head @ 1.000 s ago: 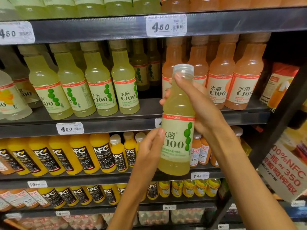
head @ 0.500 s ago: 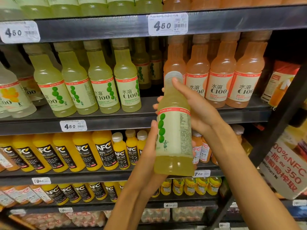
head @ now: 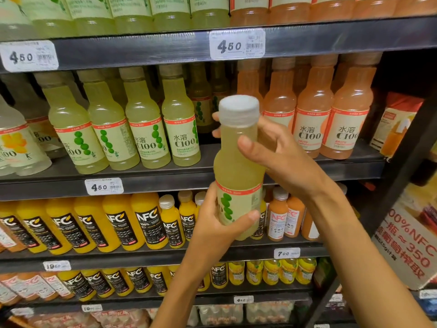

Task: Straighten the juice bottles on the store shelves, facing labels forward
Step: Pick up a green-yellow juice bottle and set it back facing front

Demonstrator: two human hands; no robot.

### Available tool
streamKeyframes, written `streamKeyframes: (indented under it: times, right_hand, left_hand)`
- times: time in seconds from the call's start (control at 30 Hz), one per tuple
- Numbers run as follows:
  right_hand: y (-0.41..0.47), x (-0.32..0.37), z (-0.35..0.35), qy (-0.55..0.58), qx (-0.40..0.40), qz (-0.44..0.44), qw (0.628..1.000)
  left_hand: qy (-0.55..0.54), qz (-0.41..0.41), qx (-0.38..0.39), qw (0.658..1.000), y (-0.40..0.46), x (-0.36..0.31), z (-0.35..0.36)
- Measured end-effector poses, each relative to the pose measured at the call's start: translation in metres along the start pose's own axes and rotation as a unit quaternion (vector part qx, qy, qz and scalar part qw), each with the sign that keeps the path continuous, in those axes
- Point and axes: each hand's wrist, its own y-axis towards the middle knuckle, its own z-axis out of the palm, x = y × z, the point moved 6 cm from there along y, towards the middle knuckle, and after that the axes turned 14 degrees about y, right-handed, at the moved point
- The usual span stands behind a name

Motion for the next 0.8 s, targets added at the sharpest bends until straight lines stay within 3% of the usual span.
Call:
streamKeyframes:
  times: [0.1, 0.27, 0.43, 0.63, 0.8]
  right_hand:
    - [-0.004, 0.004, 0.007, 0.048, 0.028, -0.004, 0.998]
    - [0.0, -0.001, 0.004, 0.075, -0.017, -0.004, 0.997]
    - [0.008, -0.01, -0.003, -0.021, -0.095, 0.005, 0.995]
    - [0.028, -0.035, -0.025, 0.06, -0.221, 0.029, 0.973]
    - [0.046, -0.034, -0.035, 0.052, -0.222, 0.0, 0.974]
  left_hand:
    - [0.032, 0.034, -0.034, 0.998, 0.003, -0.003, -0.005]
    - [0.048, 0.051, -0.099, 0.993, 0.007, -0.008, -0.006]
    - [0.062, 0.01, -0.125, 0.99, 0.015, 0.001, -0.009]
    - [0.116, -0.073, -0.136, 0.981, 0.029, 0.015, -0.01]
    - [0.119, -0.049, -0.154, 0.98, 0.038, 0.016, -0.025]
